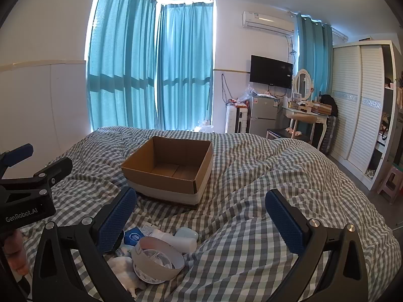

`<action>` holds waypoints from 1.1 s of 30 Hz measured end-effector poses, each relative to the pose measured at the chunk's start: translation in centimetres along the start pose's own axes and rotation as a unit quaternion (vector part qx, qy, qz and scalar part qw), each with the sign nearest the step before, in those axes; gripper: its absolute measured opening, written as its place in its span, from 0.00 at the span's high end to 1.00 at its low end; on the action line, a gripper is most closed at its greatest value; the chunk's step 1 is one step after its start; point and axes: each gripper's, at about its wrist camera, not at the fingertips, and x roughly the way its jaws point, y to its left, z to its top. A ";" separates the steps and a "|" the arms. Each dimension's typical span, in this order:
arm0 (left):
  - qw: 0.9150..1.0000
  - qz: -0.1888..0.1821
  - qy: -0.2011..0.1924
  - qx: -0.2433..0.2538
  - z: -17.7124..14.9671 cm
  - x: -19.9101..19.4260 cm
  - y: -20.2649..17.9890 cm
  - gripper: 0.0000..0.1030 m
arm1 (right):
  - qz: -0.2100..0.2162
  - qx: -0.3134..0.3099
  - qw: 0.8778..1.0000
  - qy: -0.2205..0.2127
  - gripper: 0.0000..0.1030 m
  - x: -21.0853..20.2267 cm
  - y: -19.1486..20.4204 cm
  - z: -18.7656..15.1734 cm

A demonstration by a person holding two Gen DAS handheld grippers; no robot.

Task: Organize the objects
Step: 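Move both tools toward the pile of items beside the box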

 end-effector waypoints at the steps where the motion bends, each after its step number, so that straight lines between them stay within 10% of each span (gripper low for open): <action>1: 1.000 0.000 0.001 0.000 0.0 0.1 0.0 0.00 | 0.001 0.000 1.000 0.000 0.00 0.0 0.0 0.0; 33: 1.000 -0.008 0.005 0.000 -0.3 0.4 0.0 0.00 | 0.005 -0.016 1.000 0.007 0.00 0.1 0.8 0.0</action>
